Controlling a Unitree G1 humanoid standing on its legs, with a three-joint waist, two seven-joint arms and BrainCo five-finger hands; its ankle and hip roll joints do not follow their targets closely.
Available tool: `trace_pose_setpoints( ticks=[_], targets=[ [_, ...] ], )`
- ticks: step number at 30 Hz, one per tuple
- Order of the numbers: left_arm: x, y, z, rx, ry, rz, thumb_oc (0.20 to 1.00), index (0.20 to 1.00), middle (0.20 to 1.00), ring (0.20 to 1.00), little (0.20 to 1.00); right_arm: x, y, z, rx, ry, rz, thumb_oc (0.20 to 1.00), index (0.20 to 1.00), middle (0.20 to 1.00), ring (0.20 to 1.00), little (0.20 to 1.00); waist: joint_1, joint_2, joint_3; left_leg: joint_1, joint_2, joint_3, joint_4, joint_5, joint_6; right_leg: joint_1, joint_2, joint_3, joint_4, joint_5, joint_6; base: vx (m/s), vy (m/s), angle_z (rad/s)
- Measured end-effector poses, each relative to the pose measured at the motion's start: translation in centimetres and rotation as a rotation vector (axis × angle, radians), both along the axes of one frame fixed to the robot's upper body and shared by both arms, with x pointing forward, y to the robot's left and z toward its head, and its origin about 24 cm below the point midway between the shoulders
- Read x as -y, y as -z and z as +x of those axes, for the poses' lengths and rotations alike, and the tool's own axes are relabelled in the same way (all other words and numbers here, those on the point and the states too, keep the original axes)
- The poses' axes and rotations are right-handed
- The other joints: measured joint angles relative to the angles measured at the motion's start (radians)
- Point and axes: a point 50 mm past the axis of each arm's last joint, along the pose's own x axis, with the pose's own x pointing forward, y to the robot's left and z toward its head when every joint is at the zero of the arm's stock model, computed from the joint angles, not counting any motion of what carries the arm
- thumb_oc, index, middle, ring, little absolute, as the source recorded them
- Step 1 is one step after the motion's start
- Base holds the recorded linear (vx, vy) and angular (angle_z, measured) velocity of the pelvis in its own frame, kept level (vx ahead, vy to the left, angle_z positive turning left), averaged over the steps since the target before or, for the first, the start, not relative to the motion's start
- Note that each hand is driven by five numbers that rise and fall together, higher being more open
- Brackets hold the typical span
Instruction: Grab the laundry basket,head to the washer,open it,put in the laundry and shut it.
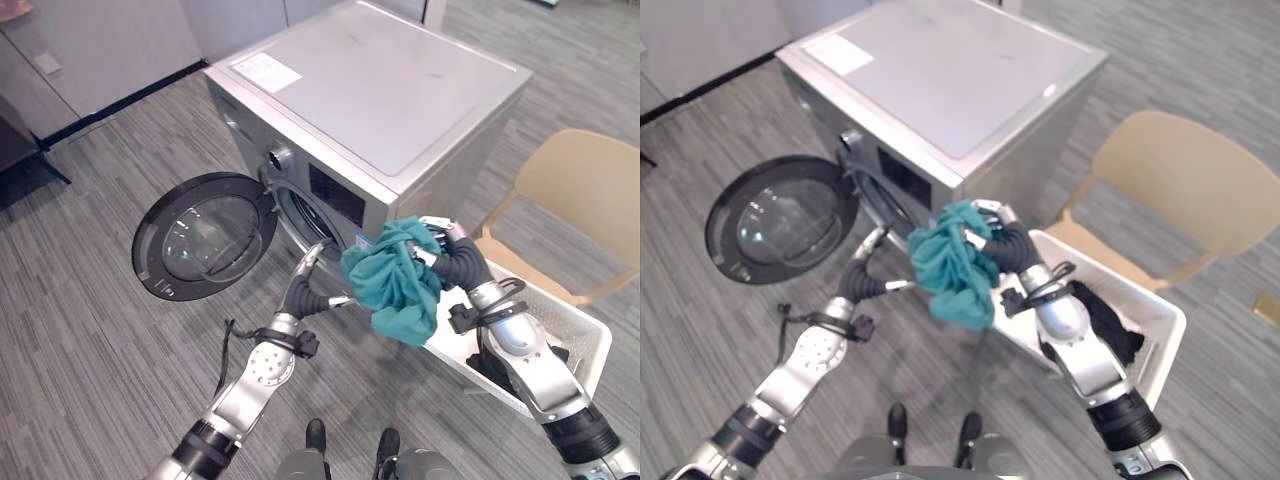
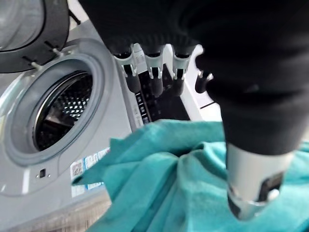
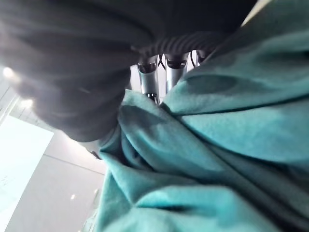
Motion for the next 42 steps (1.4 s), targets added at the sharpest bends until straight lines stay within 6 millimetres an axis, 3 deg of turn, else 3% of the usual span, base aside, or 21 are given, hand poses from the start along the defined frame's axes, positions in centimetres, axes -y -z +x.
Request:
trace_pose_setpoints(
  ticks=[6,12,13,14,17,18,19,20,24,25,27,28,30,31,33,38,41,42],
  targets=[
    [2.2,-1.2,0.7,0.109,0.092,0.128,1.000,1.000,1.000,1.000,1.000,-3.4,-0.7,1.2,0.003,-0.125,0.010,0.200,0.200,0.200,0.200,0.200,0.010,-0.007,-0.021,0.029,-0.006,0.029,-0.078,0.000,-0.001,0.002,0.002,0.038,-0.048,0.031,0.060,0.01,0.073,-0.05],
    [4.1,0.4,1.2,0.057,0.087,0.109,1.000,1.000,1.000,1.000,1.000,-6.8,-0.9,1.0,-0.042,-0.233,0.066,0.200,0.200,0.200,0.200,0.200,0.021,-0.008,-0.090,0.047,-0.018,0.061,-0.091,0.002,0.002,0.000,-0.002,0.079,-0.053,0.051,0.080,0.00,0.036,-0.18],
    [4.5,0.8,1.2,0.044,0.085,0.101,0.473,0.473,0.473,0.473,0.473,-7.3,-0.7,1.0,-0.054,-0.245,0.070,0.200,0.200,0.200,0.200,0.200,0.021,-0.009,-0.104,0.047,-0.018,0.064,-0.091,0.002,0.003,0.000,-0.002,0.083,-0.058,0.054,0.081,-0.01,0.027,-0.14],
    [4.7,1.0,1.2,0.037,0.079,0.088,0.200,0.200,0.200,0.200,0.200,-7.9,-0.2,1.0,-0.076,-0.245,0.080,0.200,0.200,0.200,0.200,0.200,0.022,-0.009,-0.119,0.050,-0.017,0.073,-0.093,0.003,0.004,0.000,-0.001,0.089,-0.061,0.058,0.082,0.00,0.017,-0.14],
    [4.6,1.1,1.3,0.032,0.061,0.077,0.200,0.200,0.200,0.200,0.200,-8.1,0.2,1.1,-0.095,-0.235,0.082,0.200,0.200,0.200,0.200,0.200,0.024,-0.008,-0.121,0.051,-0.016,0.077,-0.094,0.005,0.007,0.000,0.000,0.094,-0.065,0.066,0.080,0.00,0.018,-0.08],
    [4.3,1.2,1.2,0.028,0.045,0.076,0.200,0.200,0.200,0.200,0.200,-8.0,0.4,1.2,-0.100,-0.230,0.076,0.555,0.555,0.555,0.555,0.555,0.023,-0.008,-0.121,0.051,-0.016,0.078,-0.094,0.006,0.008,0.000,0.000,0.096,-0.067,0.068,0.081,0.00,0.000,0.00],
    [4.1,1.4,1.1,0.024,0.037,0.074,0.200,0.200,0.200,0.200,0.200,-8.0,0.5,1.1,-0.101,-0.232,0.067,0.555,0.555,0.555,0.555,0.555,0.023,-0.007,-0.121,0.051,-0.015,0.078,-0.094,0.006,0.008,0.000,0.000,0.095,-0.067,0.068,0.081,0.00,0.000,0.00],
    [4.0,1.5,1.1,0.020,0.032,0.076,0.200,0.200,0.200,0.200,0.200,-7.9,0.6,1.1,-0.103,-0.233,0.058,1.000,1.000,1.000,1.000,1.000,0.023,-0.007,-0.121,0.050,-0.015,0.078,-0.094,0.007,0.009,0.000,0.000,0.095,-0.067,0.068,0.081,0.00,0.000,0.00],
    [2.8,2.4,0.8,-0.040,-0.024,0.051,0.200,0.200,0.200,0.200,0.200,-7.5,1.1,1.0,-0.113,-0.222,0.037,1.000,1.000,1.000,1.000,1.000,0.023,-0.006,-0.122,0.050,-0.011,0.078,-0.095,0.007,0.009,0.002,0.003,0.094,-0.073,0.068,0.080,0.00,0.000,0.00],
    [2.0,2.6,0.5,-0.055,-0.051,0.042,0.200,0.200,0.200,0.200,0.200,-6.8,1.4,0.9,-0.107,-0.193,0.022,1.000,1.000,1.000,1.000,1.000,0.024,-0.006,-0.123,0.050,-0.010,0.077,-0.097,0.007,0.009,0.003,0.004,0.093,-0.075,0.068,0.080,0.00,0.000,0.00],
    [-1.8,4.1,-0.7,-0.119,-0.196,0.042,0.200,0.200,0.200,0.200,0.200,-2.4,2.7,0.6,-0.099,-0.045,-0.095,1.000,1.000,1.000,1.000,1.000,0.024,0.001,-0.126,0.050,-0.010,0.075,-0.102,0.007,0.009,0.009,0.005,0.090,-0.088,0.071,0.082,0.02,0.005,0.04],
    [-2.6,4.4,-1.0,-0.139,-0.228,0.044,0.200,0.200,0.200,0.200,0.200,-1.3,2.6,0.6,-0.088,-0.006,-0.120,1.000,1.000,1.000,1.000,1.000,0.024,0.002,-0.126,0.052,-0.009,0.075,-0.103,0.007,0.009,0.016,0.006,0.088,-0.098,0.074,0.081,0.02,0.000,0.04],
    [-5.3,5.0,-2.7,-0.174,-0.302,0.048,0.200,0.200,0.200,0.200,0.200,3.0,2.5,-0.8,-0.056,0.137,-0.194,1.000,1.000,1.000,1.000,1.000,0.027,0.003,-0.126,0.057,-0.007,0.074,-0.108,0.007,0.009,0.029,0.011,0.084,-0.119,0.080,0.079,0.01,-0.001,0.03],
    [-6.4,5.4,-3.3,-0.194,-0.353,0.043,0.200,0.200,0.200,0.200,0.200,3.9,2.7,-0.8,-0.065,0.176,-0.206,1.000,1.000,1.000,1.000,1.000,0.023,0.004,-0.126,0.063,-0.007,0.075,-0.109,0.007,0.009,0.037,0.012,0.087,-0.126,0.083,0.079,0.01,-0.017,-0.04],
    [-9.1,6.4,-5.0,-0.252,-0.466,0.045,0.200,0.200,0.200,0.200,0.200,7.3,4.6,-2.5,-0.146,0.316,-0.238,1.000,1.000,1.000,1.000,1.000,0.019,0.008,-0.128,0.073,-0.005,0.075,-0.111,0.006,0.009,0.054,0.018,0.086,-0.145,0.087,0.080,-0.01,-0.013,-0.02],
    [-10.9,8.1,-6.4,-0.351,-0.510,0.056,0.200,0.200,0.200,0.200,0.200,9.4,9.2,-4.4,-0.351,0.363,-0.321,1.000,1.000,1.000,1.000,1.000,0.018,0.017,-0.127,0.072,0.004,0.078,-0.111,0.004,0.006,0.053,0.027,0.092,-0.152,0.088,0.087,-0.01,-0.016,-0.03],
    [-12.7,10.4,-9.1,-0.480,-0.580,0.074,0.200,0.200,0.200,0.200,0.200,11.7,12.9,-6.4,-0.534,0.424,-0.400,1.000,1.000,1.000,1.000,1.000,0.019,0.028,-0.125,0.058,0.005,0.078,-0.111,0.004,0.005,0.035,0.027,0.096,-0.148,0.088,0.086,-0.01,-0.014,-0.04],
    [-13.9,12.0,-10.7,-0.570,-0.638,0.092,0.200,0.200,0.200,0.200,0.200,13.1,15.3,-7.8,-0.659,0.455,-0.460,1.000,1.000,1.000,1.000,1.000,0.017,0.034,-0.125,0.052,0.004,0.077,-0.111,0.004,0.004,0.029,0.026,0.095,-0.147,0.088,0.087,0.00,0.000,0.00]
  ],
)
